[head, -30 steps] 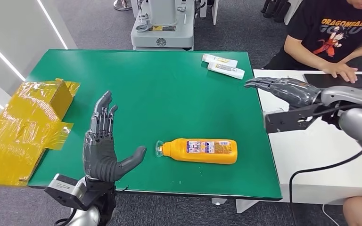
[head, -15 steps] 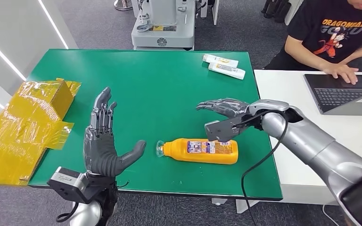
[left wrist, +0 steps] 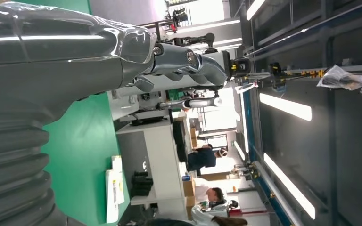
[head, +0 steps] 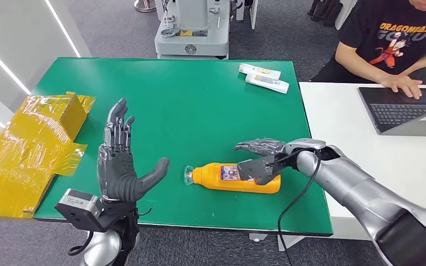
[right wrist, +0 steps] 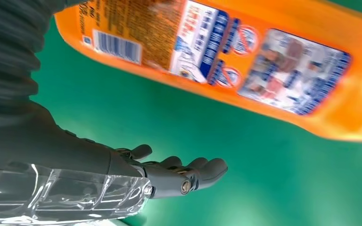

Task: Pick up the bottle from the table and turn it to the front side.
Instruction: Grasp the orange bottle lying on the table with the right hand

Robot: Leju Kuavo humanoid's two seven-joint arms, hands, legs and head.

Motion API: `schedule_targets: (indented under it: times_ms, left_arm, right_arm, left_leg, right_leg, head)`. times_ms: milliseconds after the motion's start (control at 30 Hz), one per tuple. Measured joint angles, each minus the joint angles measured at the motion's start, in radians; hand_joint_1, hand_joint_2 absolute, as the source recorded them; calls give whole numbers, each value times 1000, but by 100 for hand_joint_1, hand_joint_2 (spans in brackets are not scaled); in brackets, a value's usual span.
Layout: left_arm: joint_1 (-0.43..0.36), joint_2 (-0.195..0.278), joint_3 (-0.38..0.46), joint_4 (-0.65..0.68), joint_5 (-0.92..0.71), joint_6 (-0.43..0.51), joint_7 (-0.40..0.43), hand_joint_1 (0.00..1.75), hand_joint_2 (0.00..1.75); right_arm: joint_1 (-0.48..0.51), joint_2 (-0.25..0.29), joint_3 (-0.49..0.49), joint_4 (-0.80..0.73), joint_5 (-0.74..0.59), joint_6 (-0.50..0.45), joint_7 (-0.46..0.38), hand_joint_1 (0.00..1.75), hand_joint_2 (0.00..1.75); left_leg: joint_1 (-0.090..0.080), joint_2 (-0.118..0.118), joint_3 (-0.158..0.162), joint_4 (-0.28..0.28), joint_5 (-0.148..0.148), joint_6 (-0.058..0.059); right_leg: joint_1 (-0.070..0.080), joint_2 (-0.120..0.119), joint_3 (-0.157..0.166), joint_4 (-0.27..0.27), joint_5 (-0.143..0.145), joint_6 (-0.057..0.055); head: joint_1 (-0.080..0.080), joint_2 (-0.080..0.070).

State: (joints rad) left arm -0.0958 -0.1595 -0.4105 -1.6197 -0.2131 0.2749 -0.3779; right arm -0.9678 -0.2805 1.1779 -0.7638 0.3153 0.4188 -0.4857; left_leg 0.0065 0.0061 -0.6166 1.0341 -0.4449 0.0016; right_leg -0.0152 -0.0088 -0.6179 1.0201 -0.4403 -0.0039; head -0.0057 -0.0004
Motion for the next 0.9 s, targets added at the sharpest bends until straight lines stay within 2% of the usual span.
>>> schedule_targets:
  times_ms: [800, 867, 900]
  left_arm:
    - [8, 1, 0, 1, 17, 33, -12, 0, 175]
    - [8, 0, 0, 2, 17, 33, -12, 0, 175]
    - [8, 0, 0, 3, 17, 33, -12, 0, 175]
  right_arm:
    - [60, 8, 0, 81, 17, -42, -20, 0, 175]
    - [67, 8, -2, 86, 18, -48, -21, 5, 175]
    - [71, 8, -3, 88, 19, -52, -22, 14, 175]
  left_leg:
    - [0, 0, 0, 0, 0, 0]
    - [0, 0, 0, 0, 0, 0]
    - [0, 0, 0, 0, 0, 0]
  right_leg:
    - [0, 0, 0, 0, 0, 0]
    - [0, 0, 0, 0, 0, 0]
    - [0, 0, 0, 0, 0, 0]
  head:
    - [0, 0]
    - [0, 0]
    - [0, 0]
